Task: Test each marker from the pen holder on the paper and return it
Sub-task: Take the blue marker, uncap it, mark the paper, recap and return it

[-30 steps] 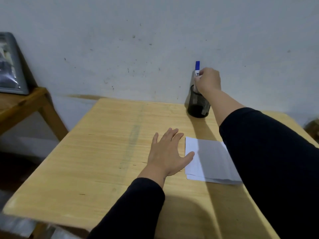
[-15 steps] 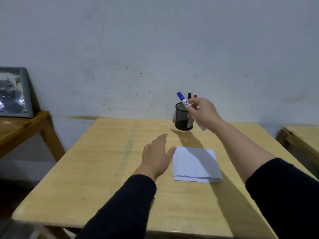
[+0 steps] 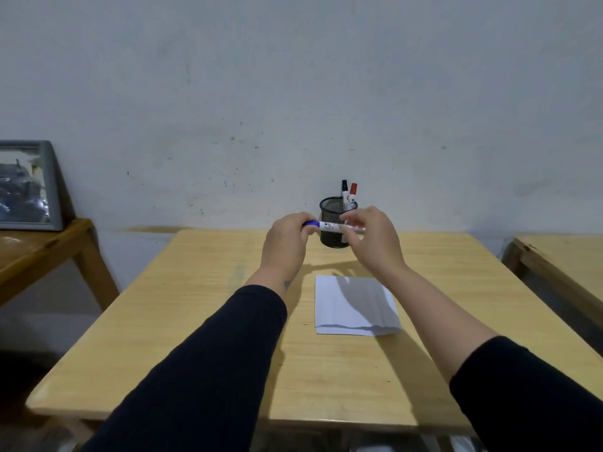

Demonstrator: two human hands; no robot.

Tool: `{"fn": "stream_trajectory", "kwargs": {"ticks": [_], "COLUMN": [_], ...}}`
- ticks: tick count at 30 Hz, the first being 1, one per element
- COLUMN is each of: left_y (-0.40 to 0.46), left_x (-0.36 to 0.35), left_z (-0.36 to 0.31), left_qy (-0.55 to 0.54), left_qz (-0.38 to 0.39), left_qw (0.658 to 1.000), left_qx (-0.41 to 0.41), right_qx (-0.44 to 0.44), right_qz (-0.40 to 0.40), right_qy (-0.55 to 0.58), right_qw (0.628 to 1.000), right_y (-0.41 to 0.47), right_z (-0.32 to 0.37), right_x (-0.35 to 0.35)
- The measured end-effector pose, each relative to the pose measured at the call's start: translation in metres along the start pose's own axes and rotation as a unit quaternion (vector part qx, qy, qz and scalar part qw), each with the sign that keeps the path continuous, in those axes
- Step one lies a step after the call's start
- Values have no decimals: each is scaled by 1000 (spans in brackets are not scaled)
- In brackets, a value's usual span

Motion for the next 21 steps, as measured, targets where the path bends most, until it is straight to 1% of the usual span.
{"fn": "stream_trajectory", "kwargs": {"ticks": [1,2,3,4,5,6,7,8,10,13,14,18,21], "left_y": [1,1,0,-1,-3,-6,-8,-11,-14,-11,-10,-5,-6], "left_x": [0,-2,-4,-7,-10,-13,-16,-18,-21,-23,-24,-19,-6], "left_z": [-2,-3,-5,-6,-8,-10,-11,-11,-10,-9,-9,-1,21], "left_qy": [-23,-38,-45,-51,-57,-63,-66,-63,-50,-42,-41,-42,19], "left_qz": [-22,-35,-37,-34,-28,-21,-15,-9,4,18,22,39,73], "left_qw": [999,998,998,998,997,997,997,997,998,996,994,987,979], "left_qx": [18,29,34,35,35,36,36,35,40,82,97,153,187], "right_qx": [-36,-89,-156,-229,-292,-332,-351,-358,-352,-336,-335,-353,-344], "right_qz": [-8,15,61,114,156,178,182,179,171,165,163,129,135], "right_qy": [35,93,178,277,362,417,445,456,449,399,389,388,341], "right_qw": [999,992,970,926,871,827,804,795,803,837,842,841,864], "right_y": [-1,0,1,1,0,0,1,2,3,3,3,8,9], "right_z": [0,0,2,5,8,9,9,8,5,3,3,-15,-38], "right_x": [-3,-5,-7,-8,-9,-10,-11,-13,-17,-26,-28,-29,-23]}}
Point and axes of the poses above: each hand's wrist, its own y-axis towards the middle knuckle, its own x-axis out of the back of the hand, z = x × y, the point moved 1 cm from there along y, towards the middle knuckle, and after that the axes turned 11 degrees about -y, right-handed, at the moved point
